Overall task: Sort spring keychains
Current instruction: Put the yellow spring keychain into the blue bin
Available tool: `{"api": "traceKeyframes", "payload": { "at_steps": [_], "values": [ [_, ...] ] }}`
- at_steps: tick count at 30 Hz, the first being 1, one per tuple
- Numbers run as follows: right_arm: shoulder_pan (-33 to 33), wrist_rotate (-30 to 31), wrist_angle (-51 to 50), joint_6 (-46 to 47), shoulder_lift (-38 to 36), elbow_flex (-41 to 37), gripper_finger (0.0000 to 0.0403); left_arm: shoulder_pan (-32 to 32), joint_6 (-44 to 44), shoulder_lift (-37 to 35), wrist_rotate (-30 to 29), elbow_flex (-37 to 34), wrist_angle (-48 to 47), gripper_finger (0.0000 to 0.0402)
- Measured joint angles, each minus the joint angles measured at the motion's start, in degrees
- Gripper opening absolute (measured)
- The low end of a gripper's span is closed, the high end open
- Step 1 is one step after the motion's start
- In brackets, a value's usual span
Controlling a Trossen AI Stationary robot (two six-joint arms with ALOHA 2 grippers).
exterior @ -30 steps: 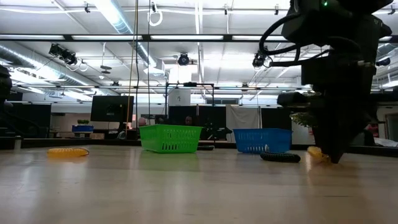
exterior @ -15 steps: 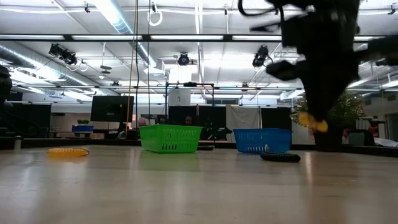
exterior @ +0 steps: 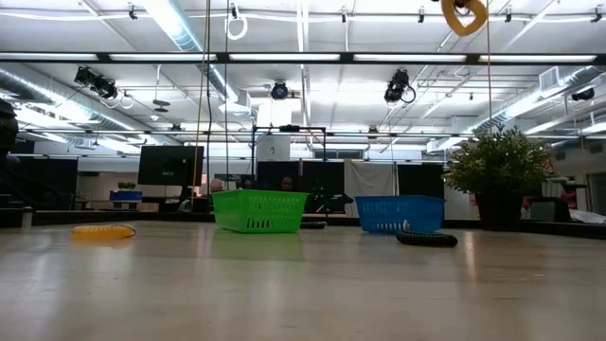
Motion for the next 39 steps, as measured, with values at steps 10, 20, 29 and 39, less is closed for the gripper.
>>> {"api": "traceKeyframes", "payload": {
  "at_steps": [10,20,29,39],
  "values": [
    [-9.5,-1.4,-0.4,30.9,0.0,1.6,0.0,0.0,0.9,0.0,0.0,0.0,0.0,0.0016],
    [-27.6,-1.6,0.1,34.7,0.1,0.7,0.0,0.0,0.8,0.0,0.0,0.0,0.0,0.0016],
    [-38.5,-0.5,3.7,29.0,6.0,0.7,0.0,0.0,-0.1,0.0,0.0,0.0,0.0,0.0016],
    [-40.5,0.4,8.3,24.8,16.4,0.6,0.0,0.0,-0.1,0.0,0.0,0.0,0.0,0.0016]
  ]
}}
